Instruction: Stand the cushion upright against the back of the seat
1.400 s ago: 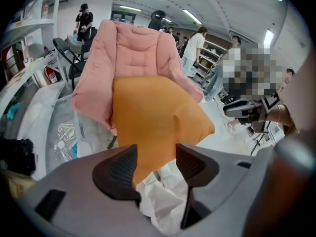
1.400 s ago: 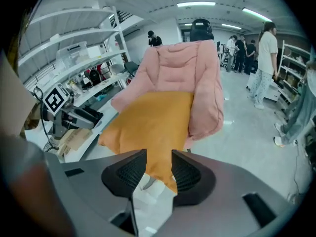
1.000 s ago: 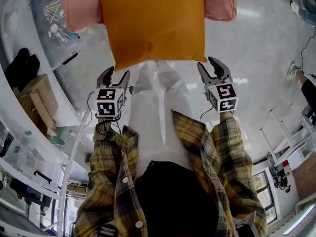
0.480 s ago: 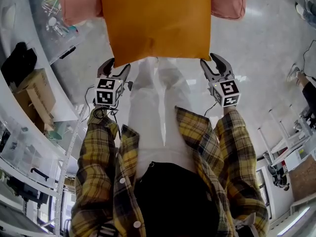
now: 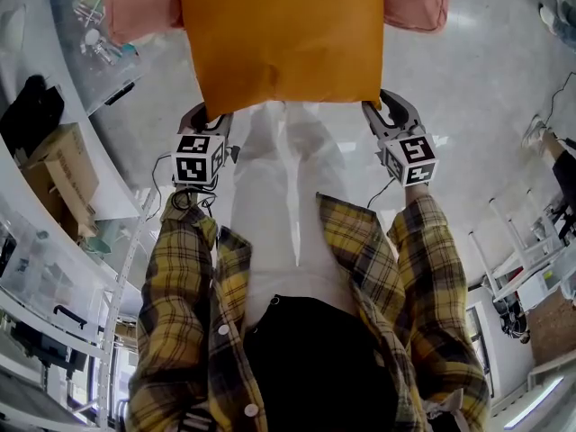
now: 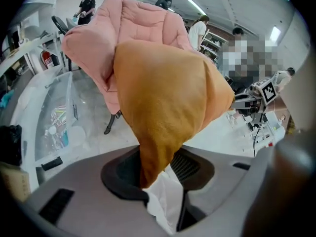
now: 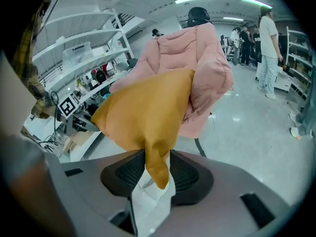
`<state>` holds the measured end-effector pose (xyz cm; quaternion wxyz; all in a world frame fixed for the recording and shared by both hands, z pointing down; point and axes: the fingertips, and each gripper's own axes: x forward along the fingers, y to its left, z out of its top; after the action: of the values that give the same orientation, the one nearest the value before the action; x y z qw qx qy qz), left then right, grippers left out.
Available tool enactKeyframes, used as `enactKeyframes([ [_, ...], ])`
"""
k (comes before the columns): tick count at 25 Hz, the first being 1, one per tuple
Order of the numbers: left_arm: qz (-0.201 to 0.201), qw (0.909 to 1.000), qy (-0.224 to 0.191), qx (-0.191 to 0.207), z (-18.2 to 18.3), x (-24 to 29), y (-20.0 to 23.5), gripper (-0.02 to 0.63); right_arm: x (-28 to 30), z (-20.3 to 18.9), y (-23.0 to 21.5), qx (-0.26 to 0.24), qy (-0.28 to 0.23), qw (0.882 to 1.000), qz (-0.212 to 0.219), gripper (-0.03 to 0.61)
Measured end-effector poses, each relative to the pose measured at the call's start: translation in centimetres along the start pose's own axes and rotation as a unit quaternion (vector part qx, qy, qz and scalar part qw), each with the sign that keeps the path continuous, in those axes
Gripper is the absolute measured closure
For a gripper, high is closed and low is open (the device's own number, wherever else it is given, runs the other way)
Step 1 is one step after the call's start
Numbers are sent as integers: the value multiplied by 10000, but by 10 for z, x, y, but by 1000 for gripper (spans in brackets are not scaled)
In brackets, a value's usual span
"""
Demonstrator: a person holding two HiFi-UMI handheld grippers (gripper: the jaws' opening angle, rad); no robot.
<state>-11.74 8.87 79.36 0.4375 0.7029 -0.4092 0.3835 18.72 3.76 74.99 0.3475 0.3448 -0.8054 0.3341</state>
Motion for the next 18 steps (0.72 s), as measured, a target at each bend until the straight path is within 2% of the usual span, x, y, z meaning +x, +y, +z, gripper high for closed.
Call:
enactKeyframes([
  [8,-186,9992,-178,-306,11,-12,-12,559,-8,12,8,-44,-179,9998,38,538],
  [11,-194,9989,-256,-334,15,-20,-13,581,-12,18,11,-10,-276,9996,33,552],
  [18,-184,9988,-362,-257,38,-56,-26,589,-42,46,19,60,-372,9993,-53,557],
])
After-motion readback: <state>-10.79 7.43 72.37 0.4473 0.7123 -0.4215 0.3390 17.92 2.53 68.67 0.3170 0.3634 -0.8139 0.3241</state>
